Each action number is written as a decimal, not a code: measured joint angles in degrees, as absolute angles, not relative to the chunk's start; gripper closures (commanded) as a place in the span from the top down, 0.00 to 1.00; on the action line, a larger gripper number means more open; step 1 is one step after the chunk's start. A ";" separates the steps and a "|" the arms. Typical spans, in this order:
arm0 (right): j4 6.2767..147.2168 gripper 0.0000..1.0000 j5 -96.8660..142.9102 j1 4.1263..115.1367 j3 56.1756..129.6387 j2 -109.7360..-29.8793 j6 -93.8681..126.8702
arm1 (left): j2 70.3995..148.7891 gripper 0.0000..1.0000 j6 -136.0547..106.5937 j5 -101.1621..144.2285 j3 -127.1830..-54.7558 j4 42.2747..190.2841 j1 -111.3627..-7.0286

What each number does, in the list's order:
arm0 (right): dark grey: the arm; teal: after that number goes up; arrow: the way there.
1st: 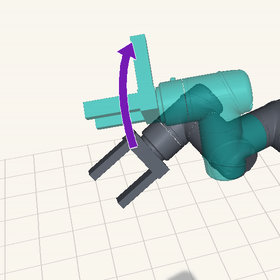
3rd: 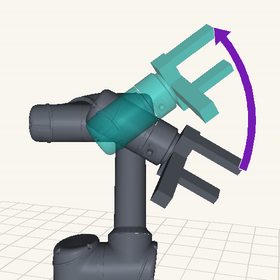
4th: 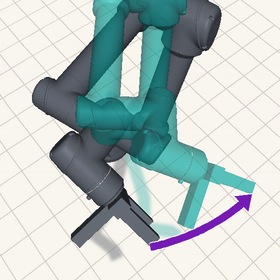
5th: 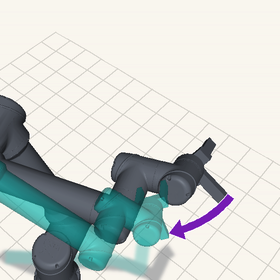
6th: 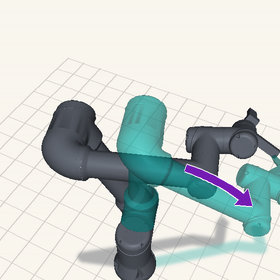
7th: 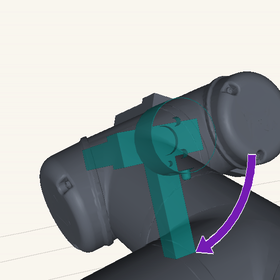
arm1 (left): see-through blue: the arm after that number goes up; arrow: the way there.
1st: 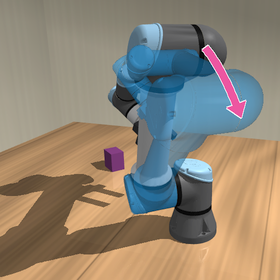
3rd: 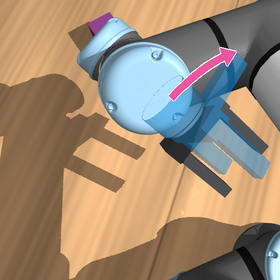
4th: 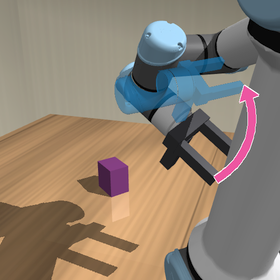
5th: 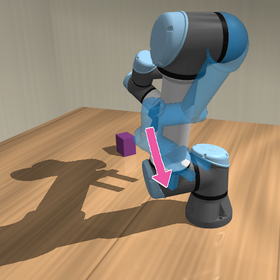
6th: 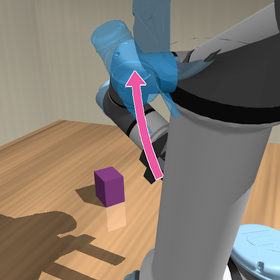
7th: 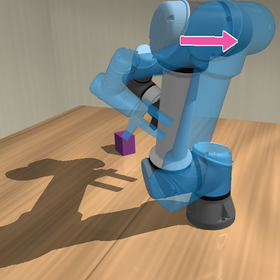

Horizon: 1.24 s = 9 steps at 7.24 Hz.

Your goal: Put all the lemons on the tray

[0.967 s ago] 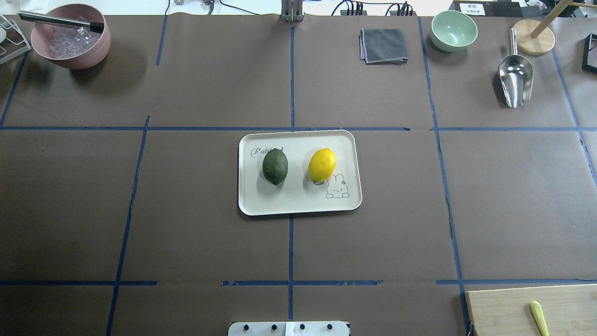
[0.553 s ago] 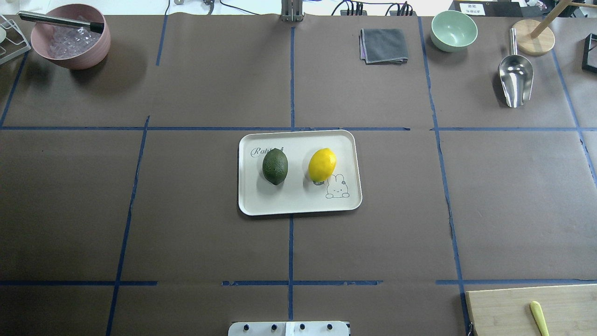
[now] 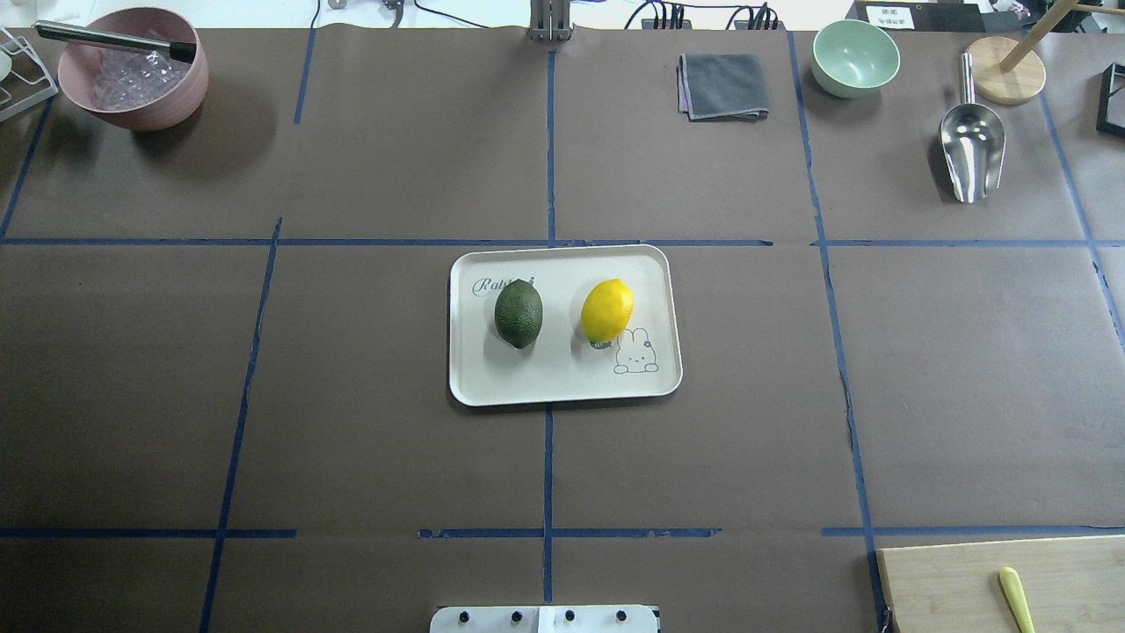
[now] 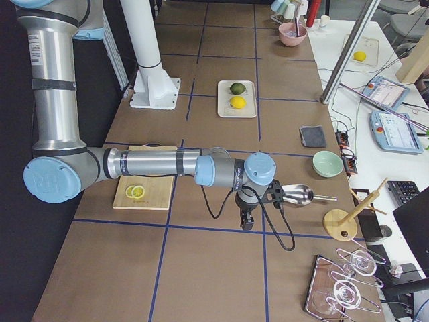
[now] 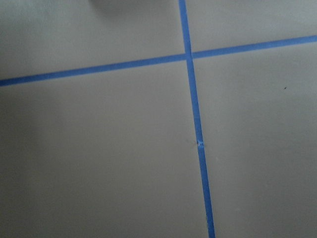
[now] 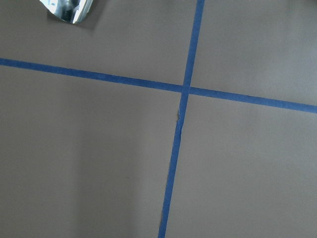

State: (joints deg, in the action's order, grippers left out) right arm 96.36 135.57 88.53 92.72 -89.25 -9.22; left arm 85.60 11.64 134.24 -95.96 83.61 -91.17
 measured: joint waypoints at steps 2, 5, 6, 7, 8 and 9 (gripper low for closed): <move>96.22 1.00 135.55 88.58 92.68 -89.42 -8.86 | 85.53 1.00 11.70 134.42 -95.65 83.57 -91.03; 96.08 1.00 135.53 88.59 92.87 -89.37 -8.49 | 85.41 1.00 11.34 134.33 -95.76 83.45 -90.94; 96.07 1.00 135.48 88.59 92.89 -89.35 -8.43 | 85.37 1.00 10.44 134.28 -95.45 83.45 -90.91; 96.07 1.00 135.45 88.59 92.92 -89.35 -8.39 | 85.35 1.00 8.34 134.22 -95.38 83.45 -90.91; 96.07 1.00 135.42 88.59 92.94 -89.32 -8.38 | 85.32 1.00 6.24 134.11 -95.46 83.47 -90.93; 96.07 1.00 135.38 88.59 92.93 -89.31 -8.41 | 85.28 1.00 5.35 134.06 -95.43 83.51 -90.94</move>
